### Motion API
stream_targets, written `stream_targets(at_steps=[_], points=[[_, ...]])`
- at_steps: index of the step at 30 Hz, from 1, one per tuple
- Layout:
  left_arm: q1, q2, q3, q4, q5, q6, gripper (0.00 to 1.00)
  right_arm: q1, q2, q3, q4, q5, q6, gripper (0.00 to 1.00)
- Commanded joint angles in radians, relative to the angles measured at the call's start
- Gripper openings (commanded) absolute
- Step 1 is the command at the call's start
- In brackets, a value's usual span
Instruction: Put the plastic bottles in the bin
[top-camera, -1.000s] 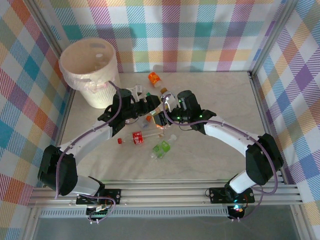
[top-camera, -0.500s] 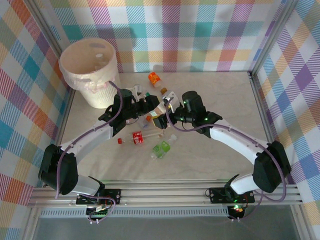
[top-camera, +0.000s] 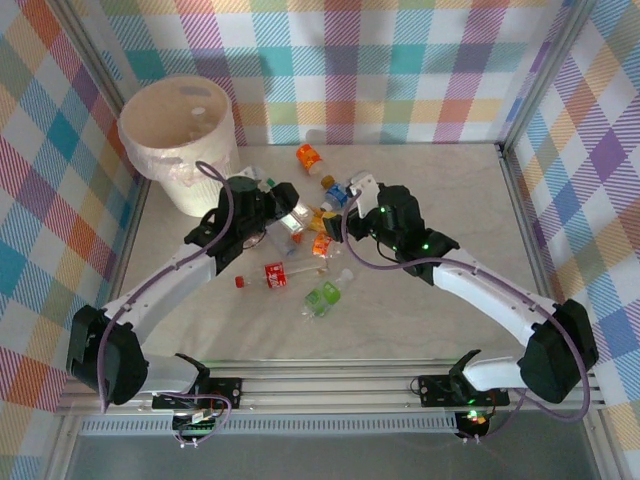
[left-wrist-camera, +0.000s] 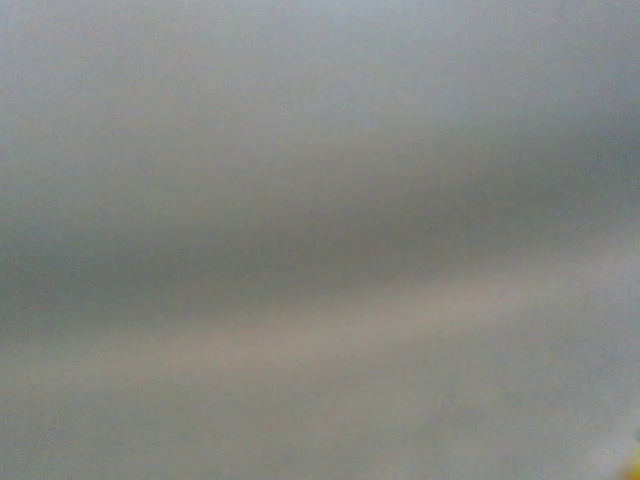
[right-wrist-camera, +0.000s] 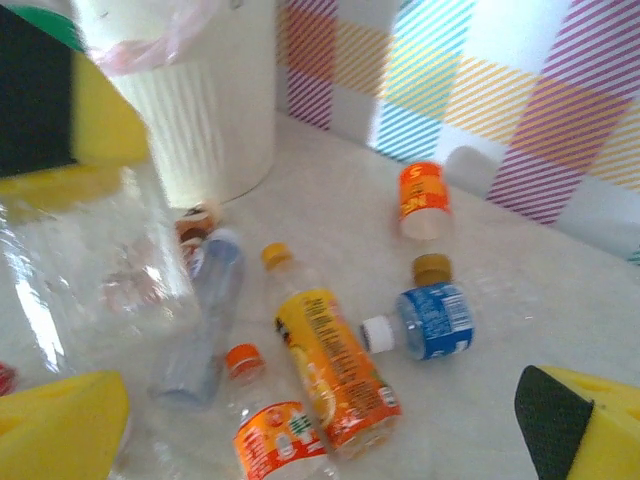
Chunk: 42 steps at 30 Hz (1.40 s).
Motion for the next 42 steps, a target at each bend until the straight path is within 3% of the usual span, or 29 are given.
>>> stream_targets(at_steps=[1,7,11,21,31,37,42], points=[[0.037,-0.038,0.106,-0.051,-0.135,0.062,0.60,0.005,-0.031,-0.014,0.057,0.103,0.029,1.00],[0.124,-0.035,0.237,-0.039,-0.155,0.102,0.60,0.005,-0.054,-0.041,0.084,0.087,0.000,1.00],[0.151,-0.022,0.295,0.015,-0.229,0.170,0.60,0.005,-0.080,-0.048,0.075,0.085,0.005,1.00],[0.327,0.140,0.488,0.133,-0.271,0.110,0.60,0.004,-0.191,-0.140,0.164,0.084,0.012,1.00],[0.458,0.354,0.599,0.219,-0.376,-0.155,0.61,0.005,-0.306,-0.204,0.179,0.081,0.019,1.00],[0.496,0.506,0.764,0.128,-0.375,-0.252,0.60,0.005,-0.331,-0.193,0.098,0.086,0.015,1.00],[0.524,0.610,0.821,0.133,-0.418,-0.415,0.60,0.005,-0.344,-0.197,0.087,0.139,0.036,1.00]])
